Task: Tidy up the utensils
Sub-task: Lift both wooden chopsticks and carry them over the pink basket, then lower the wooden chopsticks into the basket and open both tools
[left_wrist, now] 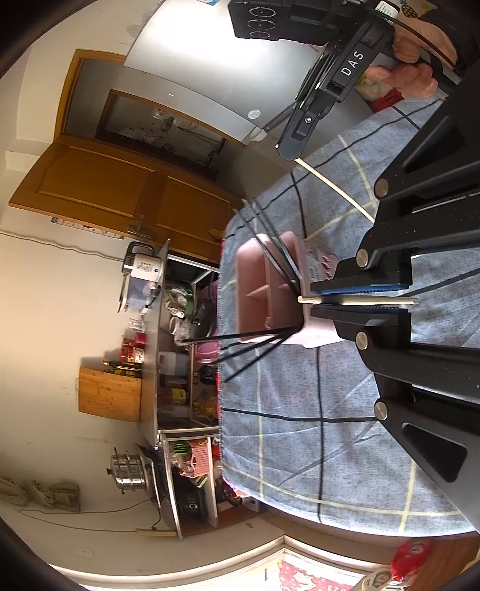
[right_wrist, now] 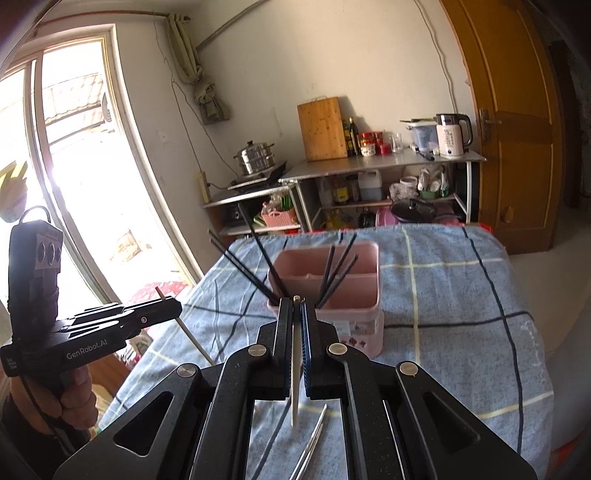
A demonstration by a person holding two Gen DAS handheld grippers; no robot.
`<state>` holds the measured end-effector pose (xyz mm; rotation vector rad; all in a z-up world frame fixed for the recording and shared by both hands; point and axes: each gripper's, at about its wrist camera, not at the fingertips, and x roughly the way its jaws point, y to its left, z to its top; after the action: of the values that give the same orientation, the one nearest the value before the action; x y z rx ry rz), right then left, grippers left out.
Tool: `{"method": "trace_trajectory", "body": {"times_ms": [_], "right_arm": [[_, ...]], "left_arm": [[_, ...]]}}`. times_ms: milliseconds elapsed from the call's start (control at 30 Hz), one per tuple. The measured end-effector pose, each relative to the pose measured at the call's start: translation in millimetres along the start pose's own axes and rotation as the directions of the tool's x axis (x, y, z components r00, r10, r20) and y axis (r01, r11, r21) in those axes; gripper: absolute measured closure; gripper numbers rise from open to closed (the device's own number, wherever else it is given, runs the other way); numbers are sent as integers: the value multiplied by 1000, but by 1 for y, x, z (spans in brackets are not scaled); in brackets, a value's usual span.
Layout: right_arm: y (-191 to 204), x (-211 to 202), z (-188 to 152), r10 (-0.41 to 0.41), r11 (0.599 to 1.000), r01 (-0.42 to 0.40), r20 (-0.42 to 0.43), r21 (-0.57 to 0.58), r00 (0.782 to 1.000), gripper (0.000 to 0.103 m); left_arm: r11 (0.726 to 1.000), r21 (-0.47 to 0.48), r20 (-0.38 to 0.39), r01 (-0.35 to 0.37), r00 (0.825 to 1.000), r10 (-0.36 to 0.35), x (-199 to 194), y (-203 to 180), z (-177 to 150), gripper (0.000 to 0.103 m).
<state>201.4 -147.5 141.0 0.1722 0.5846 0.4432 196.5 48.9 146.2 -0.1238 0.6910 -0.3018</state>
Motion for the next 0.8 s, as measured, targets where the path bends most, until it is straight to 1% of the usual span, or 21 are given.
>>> {"method": "trace_trajectory", "body": {"times_ms": [200,433,633,800], "right_arm": [[-5,-3,33,0,1000,-2,75,25,997,99],[-7,0,72,-4,999,-3,164,38,986,99],[-7,11,88,-22,999,16,206,31,978,99],[-10,29,87,-34,999,26,206,43,978,99]], "left_arm": [[1000,-1,57,2,998,-2,-6,-3,41,98],[1000,-5,108,-2,994,2,-1,-4,82,98],[1000,2,134,-18,991,18,13,-3,107,98],[1000,-14,132,-8,991,10,34,2,111,98]]}}
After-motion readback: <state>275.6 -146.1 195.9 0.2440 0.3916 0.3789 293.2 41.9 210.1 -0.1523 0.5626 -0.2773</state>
